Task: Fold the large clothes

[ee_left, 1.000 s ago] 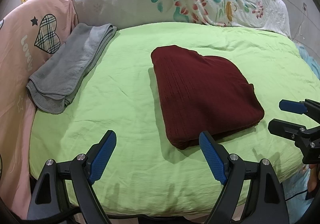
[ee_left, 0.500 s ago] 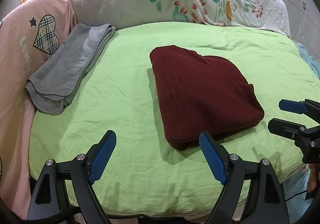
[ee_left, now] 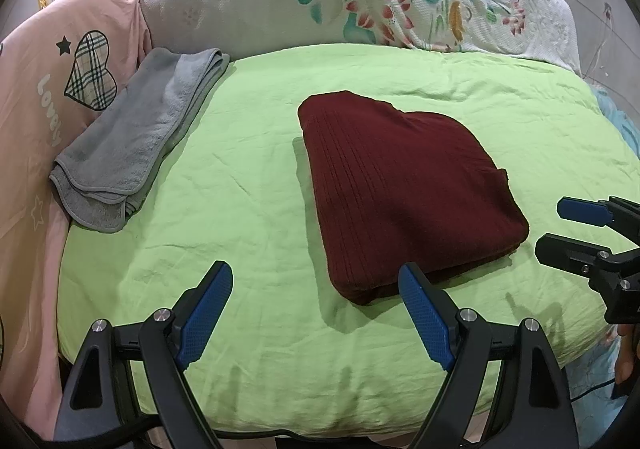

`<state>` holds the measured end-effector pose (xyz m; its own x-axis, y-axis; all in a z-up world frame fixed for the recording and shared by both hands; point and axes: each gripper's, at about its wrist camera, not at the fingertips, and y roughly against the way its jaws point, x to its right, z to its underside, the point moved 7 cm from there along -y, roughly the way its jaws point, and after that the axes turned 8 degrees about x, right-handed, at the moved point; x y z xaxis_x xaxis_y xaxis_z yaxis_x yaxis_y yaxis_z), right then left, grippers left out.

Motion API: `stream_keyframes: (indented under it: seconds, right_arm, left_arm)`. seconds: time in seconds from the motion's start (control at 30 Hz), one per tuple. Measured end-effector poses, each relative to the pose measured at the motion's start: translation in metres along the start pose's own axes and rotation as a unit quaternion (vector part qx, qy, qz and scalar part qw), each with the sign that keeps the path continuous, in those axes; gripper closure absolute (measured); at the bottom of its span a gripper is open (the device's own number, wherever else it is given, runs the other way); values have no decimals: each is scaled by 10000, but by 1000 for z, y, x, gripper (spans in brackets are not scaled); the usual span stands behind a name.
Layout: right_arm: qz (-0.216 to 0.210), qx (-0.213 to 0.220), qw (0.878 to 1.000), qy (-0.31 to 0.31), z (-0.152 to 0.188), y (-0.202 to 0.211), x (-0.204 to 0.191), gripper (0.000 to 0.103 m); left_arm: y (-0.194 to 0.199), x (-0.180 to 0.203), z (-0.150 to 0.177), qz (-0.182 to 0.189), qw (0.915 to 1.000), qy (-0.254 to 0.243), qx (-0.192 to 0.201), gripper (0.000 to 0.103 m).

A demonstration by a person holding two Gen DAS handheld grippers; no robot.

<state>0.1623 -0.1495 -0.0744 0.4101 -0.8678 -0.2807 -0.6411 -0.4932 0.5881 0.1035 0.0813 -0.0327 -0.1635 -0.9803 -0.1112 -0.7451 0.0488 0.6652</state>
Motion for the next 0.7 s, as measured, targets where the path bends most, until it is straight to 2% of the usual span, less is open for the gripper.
stream_keyframes:
  seconds: [0.53, 0.7]
  right_arm:
    - [8, -18, 10000, -6, -4, -5, 0, 21]
    - [17, -32, 10000, -71, -7, -10, 8, 21]
  left_arm:
    - [-6, 0, -6, 55, 10000, 28, 30, 18]
    - [-12, 0, -11, -36, 10000, -7, 45, 18]
